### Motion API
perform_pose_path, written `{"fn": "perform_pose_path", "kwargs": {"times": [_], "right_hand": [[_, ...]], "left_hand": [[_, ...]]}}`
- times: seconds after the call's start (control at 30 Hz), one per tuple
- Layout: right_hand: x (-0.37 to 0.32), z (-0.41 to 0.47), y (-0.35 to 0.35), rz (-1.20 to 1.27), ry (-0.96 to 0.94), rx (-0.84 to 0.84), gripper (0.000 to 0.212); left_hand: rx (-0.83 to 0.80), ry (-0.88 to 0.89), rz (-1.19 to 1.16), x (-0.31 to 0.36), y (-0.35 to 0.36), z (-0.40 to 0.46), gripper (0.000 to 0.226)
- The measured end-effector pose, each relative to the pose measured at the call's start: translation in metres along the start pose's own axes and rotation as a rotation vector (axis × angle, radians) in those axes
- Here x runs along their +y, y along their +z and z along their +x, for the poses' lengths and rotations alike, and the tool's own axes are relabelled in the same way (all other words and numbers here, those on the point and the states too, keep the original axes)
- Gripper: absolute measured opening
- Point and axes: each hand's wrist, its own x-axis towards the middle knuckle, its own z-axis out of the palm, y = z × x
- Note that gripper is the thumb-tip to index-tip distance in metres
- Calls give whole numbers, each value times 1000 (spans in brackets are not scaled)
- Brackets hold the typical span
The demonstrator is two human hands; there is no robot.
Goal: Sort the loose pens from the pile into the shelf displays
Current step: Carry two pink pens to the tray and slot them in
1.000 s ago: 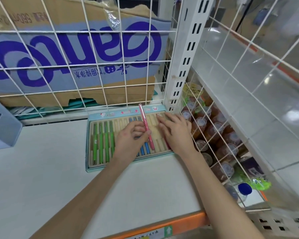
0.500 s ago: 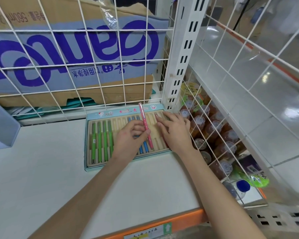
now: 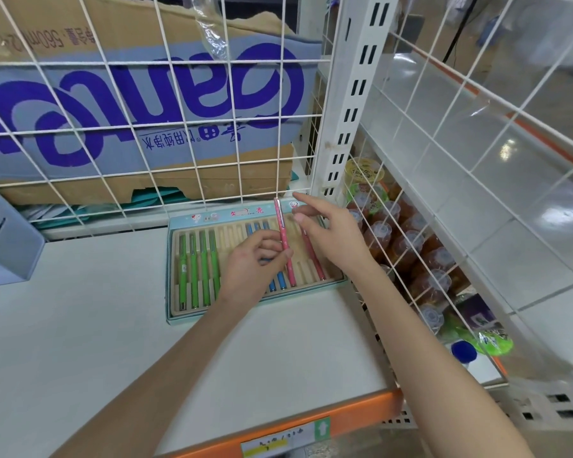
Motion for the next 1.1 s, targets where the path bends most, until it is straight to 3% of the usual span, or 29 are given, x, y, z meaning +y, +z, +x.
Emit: {"fn": "perform_pose_path", "kwargs": {"times": [0.27,0.4,0.6,0.8,1.1], "right_hand": [[-18,18,0,174,11,-124,27],[-24,23,-8,184,-3,-107,23],[-18,33,-25,122,22,-107,26],[-6,29,-15,51,111,-169,22],[10,46,-4,-225,109,-194,12]], "left_hand": [[-17,7,-32,3,1,-2,22],[-24,111,-32,4,2,-5,37],[44,377,258,-6,3,-10,26],[-30,655,485,-14,8,-9,25],[-37,746,736,-22,13,-10,29]]}}
